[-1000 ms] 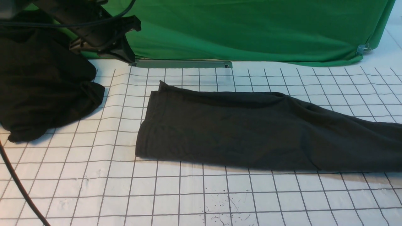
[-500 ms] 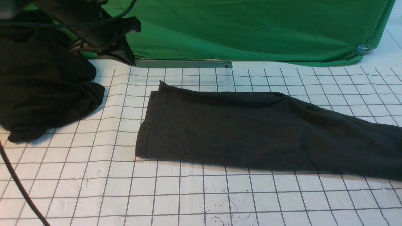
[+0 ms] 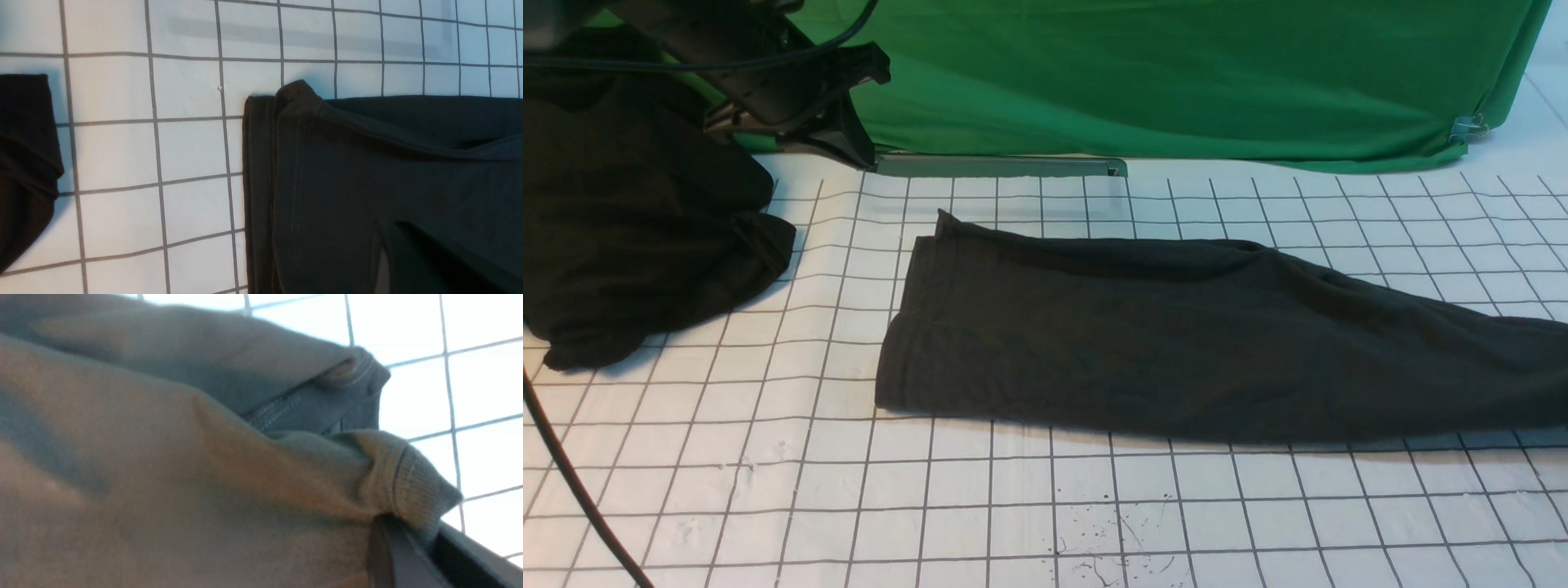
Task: Fold a long-sleeved shirt over a white checkered tablecloth.
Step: 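Pull the folded dark garment lengthwise by its ends to straighten it flat on the table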
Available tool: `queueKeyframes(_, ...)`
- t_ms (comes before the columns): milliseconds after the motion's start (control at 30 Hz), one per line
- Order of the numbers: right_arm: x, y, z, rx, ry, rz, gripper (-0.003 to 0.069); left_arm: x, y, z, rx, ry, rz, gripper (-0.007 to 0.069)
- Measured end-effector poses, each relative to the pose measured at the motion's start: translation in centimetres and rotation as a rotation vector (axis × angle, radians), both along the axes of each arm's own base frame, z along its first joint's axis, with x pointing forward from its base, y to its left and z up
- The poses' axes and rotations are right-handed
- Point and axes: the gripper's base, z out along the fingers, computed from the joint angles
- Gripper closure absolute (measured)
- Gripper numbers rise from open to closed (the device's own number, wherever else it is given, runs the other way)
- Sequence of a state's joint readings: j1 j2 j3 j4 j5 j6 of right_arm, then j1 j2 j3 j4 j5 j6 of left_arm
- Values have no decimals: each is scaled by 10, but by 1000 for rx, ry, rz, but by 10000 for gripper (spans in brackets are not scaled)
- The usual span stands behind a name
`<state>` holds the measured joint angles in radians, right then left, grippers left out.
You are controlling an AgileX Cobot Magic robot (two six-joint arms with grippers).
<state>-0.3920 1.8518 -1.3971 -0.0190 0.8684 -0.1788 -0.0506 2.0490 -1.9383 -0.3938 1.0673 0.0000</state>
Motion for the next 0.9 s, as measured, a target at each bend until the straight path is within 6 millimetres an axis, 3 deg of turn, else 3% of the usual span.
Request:
queueKeyframes(333, 8, -3, 2, -28, -86, -1, 615, 0, 0, 0, 0, -1, 0, 622)
queueKeyframes(633, 11, -2, 23, -53, -178, -1, 610, 1, 0, 1, -2, -13, 6, 622)
queueKeyframes(733, 19, -5, 9, -55, -182, -1, 587, 1, 0, 1, -2, -14, 6, 622)
queueKeyframes(900, 33, -10, -36, -32, -125, -2, 488, 1, 1, 0, -8, -4, 30, 622)
